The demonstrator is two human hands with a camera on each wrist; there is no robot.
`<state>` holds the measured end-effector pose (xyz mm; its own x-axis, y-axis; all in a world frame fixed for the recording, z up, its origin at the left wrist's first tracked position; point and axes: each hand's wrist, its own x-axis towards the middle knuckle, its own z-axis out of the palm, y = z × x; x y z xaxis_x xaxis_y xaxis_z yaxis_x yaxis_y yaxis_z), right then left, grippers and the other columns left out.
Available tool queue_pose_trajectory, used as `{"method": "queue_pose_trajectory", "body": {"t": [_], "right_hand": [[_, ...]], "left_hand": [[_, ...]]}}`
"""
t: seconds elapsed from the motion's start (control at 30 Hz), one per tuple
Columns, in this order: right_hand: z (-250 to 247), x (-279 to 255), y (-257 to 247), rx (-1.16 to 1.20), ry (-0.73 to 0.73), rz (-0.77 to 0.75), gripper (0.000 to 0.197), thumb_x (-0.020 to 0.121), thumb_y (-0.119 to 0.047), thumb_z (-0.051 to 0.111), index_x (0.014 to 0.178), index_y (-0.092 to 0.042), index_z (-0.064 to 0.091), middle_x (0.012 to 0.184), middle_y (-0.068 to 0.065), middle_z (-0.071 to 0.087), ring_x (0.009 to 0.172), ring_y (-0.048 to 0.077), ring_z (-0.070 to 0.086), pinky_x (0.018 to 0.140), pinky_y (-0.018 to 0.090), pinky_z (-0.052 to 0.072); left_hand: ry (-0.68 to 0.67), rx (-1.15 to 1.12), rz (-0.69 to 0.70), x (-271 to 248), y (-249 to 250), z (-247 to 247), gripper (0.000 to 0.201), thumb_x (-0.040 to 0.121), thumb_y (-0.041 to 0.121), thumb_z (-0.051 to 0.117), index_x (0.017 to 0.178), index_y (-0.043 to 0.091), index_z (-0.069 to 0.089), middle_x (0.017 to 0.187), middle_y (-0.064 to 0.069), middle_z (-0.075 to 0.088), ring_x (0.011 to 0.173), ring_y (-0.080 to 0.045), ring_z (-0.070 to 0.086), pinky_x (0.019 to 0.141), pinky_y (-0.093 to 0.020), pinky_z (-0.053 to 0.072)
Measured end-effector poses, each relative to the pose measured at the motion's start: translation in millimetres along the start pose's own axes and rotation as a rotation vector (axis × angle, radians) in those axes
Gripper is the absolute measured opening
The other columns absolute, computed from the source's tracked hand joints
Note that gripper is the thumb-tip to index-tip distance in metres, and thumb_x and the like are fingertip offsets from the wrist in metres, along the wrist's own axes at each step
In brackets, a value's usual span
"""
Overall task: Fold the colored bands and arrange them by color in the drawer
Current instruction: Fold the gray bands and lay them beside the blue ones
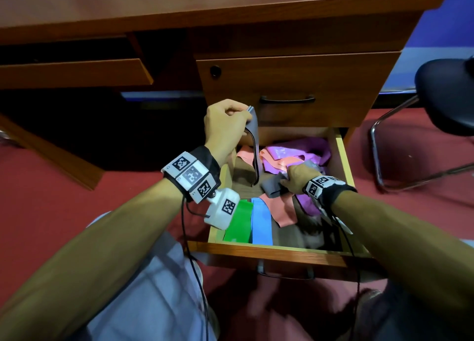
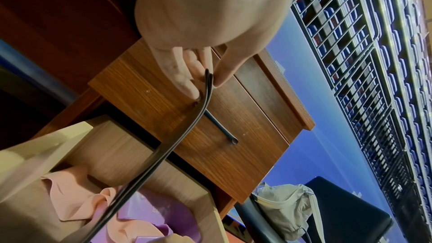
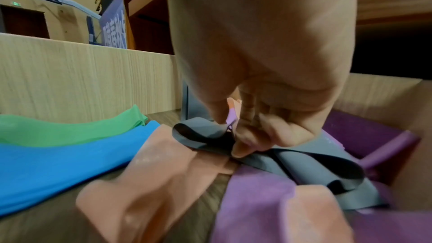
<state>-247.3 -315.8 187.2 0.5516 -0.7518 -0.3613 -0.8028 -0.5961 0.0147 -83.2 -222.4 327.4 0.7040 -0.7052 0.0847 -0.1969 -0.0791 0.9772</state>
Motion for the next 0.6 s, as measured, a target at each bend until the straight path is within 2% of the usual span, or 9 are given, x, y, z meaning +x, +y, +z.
{"method": "queue_pose_trajectory", "body": {"t": [0.13, 0.2, 0.27, 0.3, 0.33, 0.37, 0.43, 0.5, 0.6], "right_hand": [[4, 2, -1, 0.102, 0.007, 0.004, 0.031, 0.1, -0.034, 0.041, 0.106, -0.01, 0.06, 0.112, 0.014, 0.067, 0.092, 0.031, 0.059, 0.071, 0.029, 0.037], [-1, 1, -2, 0.147, 0.013, -0.001, 0.023, 0.098, -0.031, 0.045, 0.102, -0.012, 0.056, 0.117, 0.016, 0.066, 0.091, 0.032, 0.058, 0.075, 0.03, 0.043], [-8, 0, -2, 0.233, 0.011, -0.005, 0.024, 0.097, -0.029, 0.048, 0.106, -0.01, 0.059, 0.119, 0.016, 0.066, 0.096, 0.034, 0.062, 0.079, 0.031, 0.048], [-12, -1, -1, 0.295, 0.052, 0.009, 0.027, 0.096, -0.03, 0.05, 0.101, -0.007, 0.064, 0.111, 0.018, 0.069, 0.096, 0.034, 0.063, 0.075, 0.031, 0.046], [-16, 0, 1, 0.383, 0.108, 0.033, 0.031, 0.093, -0.032, 0.053, 0.088, -0.004, 0.066, 0.095, 0.018, 0.07, 0.088, 0.034, 0.064, 0.069, 0.031, 0.044], [-22, 0, 3, 0.498, 0.163, 0.069, 0.035, 0.09, -0.032, 0.056, 0.075, -0.001, 0.065, 0.078, 0.016, 0.067, 0.077, 0.032, 0.062, 0.063, 0.031, 0.043], [-36, -2, 8, 0.733, 0.257, 0.136, 0.033, 0.084, -0.03, 0.061, 0.064, -0.004, 0.065, 0.058, 0.009, 0.061, 0.059, 0.025, 0.056, 0.055, 0.029, 0.042], [-57, -7, 10, 0.963, 0.284, 0.122, 0.029, 0.084, -0.029, 0.06, 0.06, -0.012, 0.062, 0.05, 0.0, 0.054, 0.048, 0.016, 0.046, 0.047, 0.024, 0.035], [-88, -22, 8, 1.31, 0.375, 0.006, 0.03, 0.089, -0.019, 0.057, 0.06, -0.015, 0.055, 0.051, 0.0, 0.049, 0.042, 0.012, 0.038, 0.044, 0.02, 0.03]], "left_hand": [[-0.022, 0.008, -0.016, -4, 1, 0, 0.016, 0.081, 0.004, 0.069, 0.078, 0.018, 0.076, 0.081, -0.001, 0.074, 0.082, -0.02, 0.072, 0.058, -0.027, 0.06], [-0.031, 0.017, -0.015, -5, 1, 0, 0.017, 0.08, 0.005, 0.069, 0.077, 0.019, 0.076, 0.081, 0.001, 0.074, 0.083, -0.019, 0.073, 0.061, -0.031, 0.062], [-0.037, 0.017, -0.026, -5, -1, 1, 0.016, 0.081, 0.004, 0.069, 0.078, 0.018, 0.076, 0.082, 0.0, 0.074, 0.082, -0.018, 0.072, 0.06, -0.031, 0.062], [-0.044, 0.011, -0.035, -5, -1, 2, 0.015, 0.081, 0.004, 0.069, 0.08, 0.016, 0.077, 0.083, 0.0, 0.074, 0.082, -0.018, 0.072, 0.058, -0.028, 0.06], [-0.053, 0.006, -0.047, -5, -2, 3, 0.014, 0.082, 0.004, 0.068, 0.082, 0.014, 0.078, 0.084, -0.001, 0.074, 0.082, -0.017, 0.072, 0.055, -0.026, 0.058], [-0.068, -0.003, -0.065, -5, -1, 4, 0.013, 0.083, 0.003, 0.068, 0.085, 0.012, 0.078, 0.086, -0.003, 0.074, 0.083, -0.016, 0.071, 0.053, -0.022, 0.055], [-0.094, -0.037, -0.163, -5, 1, 5, 0.011, 0.085, 0.003, 0.069, 0.09, 0.008, 0.078, 0.089, -0.005, 0.074, 0.082, -0.016, 0.069, 0.05, -0.018, 0.05], [-0.125, -0.104, -0.345, -7, 4, 5, 0.012, 0.083, 0.004, 0.071, 0.093, 0.008, 0.076, 0.085, -0.004, 0.071, 0.073, -0.015, 0.063, 0.049, -0.02, 0.047], [-0.221, -0.184, -0.556, -9, 5, 4, 0.015, 0.081, 0.006, 0.071, 0.094, 0.014, 0.069, 0.078, 0.002, 0.066, 0.064, -0.014, 0.056, 0.052, -0.021, 0.042]]}}
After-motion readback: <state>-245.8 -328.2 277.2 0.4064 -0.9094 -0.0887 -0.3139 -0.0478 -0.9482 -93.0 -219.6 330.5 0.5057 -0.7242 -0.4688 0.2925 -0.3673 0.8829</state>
